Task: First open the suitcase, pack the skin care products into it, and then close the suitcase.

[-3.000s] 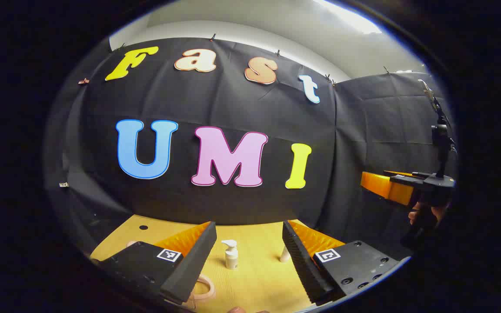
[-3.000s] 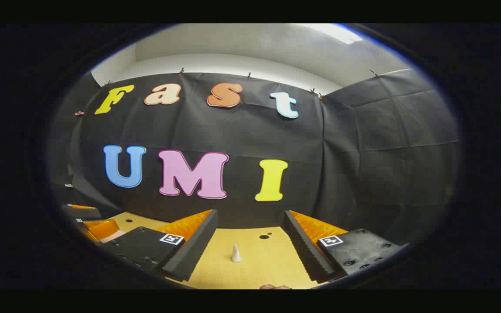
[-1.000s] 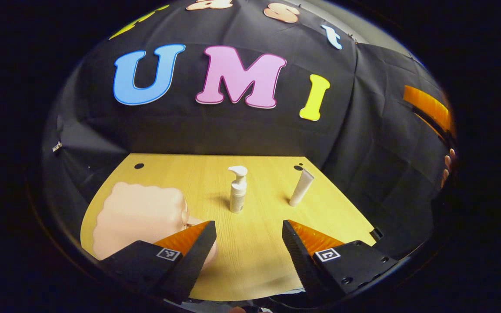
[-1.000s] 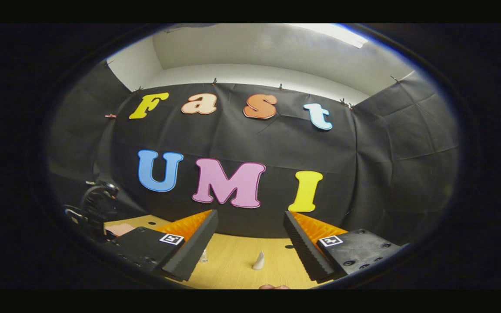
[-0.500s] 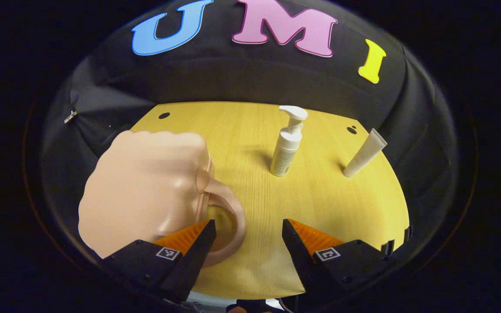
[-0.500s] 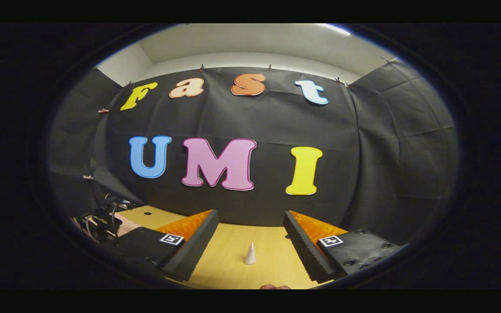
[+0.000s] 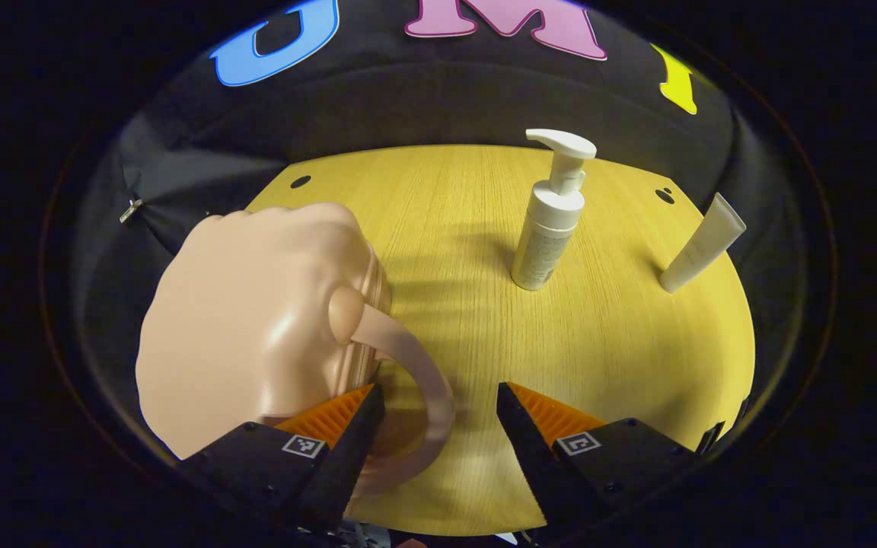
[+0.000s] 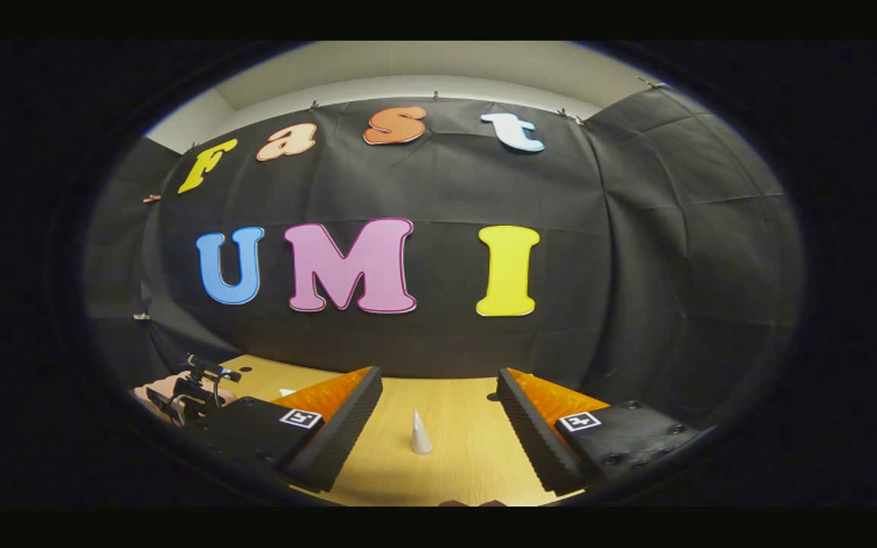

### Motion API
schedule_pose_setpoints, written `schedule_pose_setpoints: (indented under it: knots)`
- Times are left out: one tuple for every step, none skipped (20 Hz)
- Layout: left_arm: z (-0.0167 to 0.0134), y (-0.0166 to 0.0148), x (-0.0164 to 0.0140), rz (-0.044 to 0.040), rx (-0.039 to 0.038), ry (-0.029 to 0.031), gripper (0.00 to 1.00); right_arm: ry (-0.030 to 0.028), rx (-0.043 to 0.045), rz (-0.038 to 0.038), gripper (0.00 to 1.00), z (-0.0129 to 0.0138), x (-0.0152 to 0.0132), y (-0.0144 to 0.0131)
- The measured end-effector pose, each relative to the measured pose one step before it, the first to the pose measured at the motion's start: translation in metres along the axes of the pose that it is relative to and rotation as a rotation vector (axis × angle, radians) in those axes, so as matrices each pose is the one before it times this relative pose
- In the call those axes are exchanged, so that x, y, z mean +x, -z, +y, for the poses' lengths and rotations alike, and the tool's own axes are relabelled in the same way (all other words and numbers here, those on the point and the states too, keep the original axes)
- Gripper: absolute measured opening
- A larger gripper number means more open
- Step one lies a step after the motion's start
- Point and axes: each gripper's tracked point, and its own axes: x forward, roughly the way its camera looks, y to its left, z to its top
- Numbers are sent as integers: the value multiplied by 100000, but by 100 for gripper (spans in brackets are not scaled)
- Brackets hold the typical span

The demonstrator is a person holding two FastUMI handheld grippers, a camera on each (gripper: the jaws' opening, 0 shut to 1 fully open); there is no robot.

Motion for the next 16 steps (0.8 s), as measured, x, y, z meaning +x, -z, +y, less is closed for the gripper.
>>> schedule_pose_setpoints:
  knots:
    - [-182, 284, 132, 1079, -274, 1069, 94, 1527, -116, 452, 96, -469, 13, 226]
    - [167, 322, 215, 1313, 566, 194, 91, 1787, 145, 1401, 96, -363, 46, 396]
    - [113, 414, 242, 1753, 1783, 504, 83, 2317, 398, 1761, 96, -304, -77, 399]
    - [366, 430, -89, 1709, 2720, -443, 62, 3188, 1056, 3953, 96, -264, -61, 848]
    - [6, 146, 540, 112, 4367, 877, 41, 749, 1408, 2218, 96, 176, -244, 412]
    - [109, -223, 85, -1268, 2223, -293, 20, 403, 2011, 1472, 96, 377, -287, 112]
    - [-295, -189, -193, -968, 2288, 1464, 16, 217, 983, 527, 100, 336, -179, -123]
    - [-46, -466, -579, -2092, 2106, 1348, 16, 580, 26, -370, 96, 270, -207, -191]
    - [-190, -613, -653, -3361, 980, 2042, 14, 837, -1046, -1202, 96, 212, -128, -494]
    - [-71, -784, -705, -3058, -275, 2093, 14, 623, -1242, -989, 96, 248, -152, -319]
    - [212, -435, -660, -1307, -1511, 1921, 14, 246, -1045, -513, 96, 372, -78, -361]
    - [254, -371, -659, 100, -2830, 1606, 14, 155, -868, -806, 96, 480, -93, -308]
    - [-10, -367, -856, 153, -2723, 3216, 13, 51, -883, -1042, 96, 494, -72, -364]
    - [213, -657, -1389, -723, -1689, 2888, 12, -575, -518, -1030, 96, 767, 3, -359]
    - [756, -1277, -2500, -2345, 63, 976, 12, -2034, -291, -433, 96, 1703, 75, -111]
    - [517, -1036, -1541, -2496, 475, 249, 12, -1400, 48, -137, 96, 990, 143, -135]
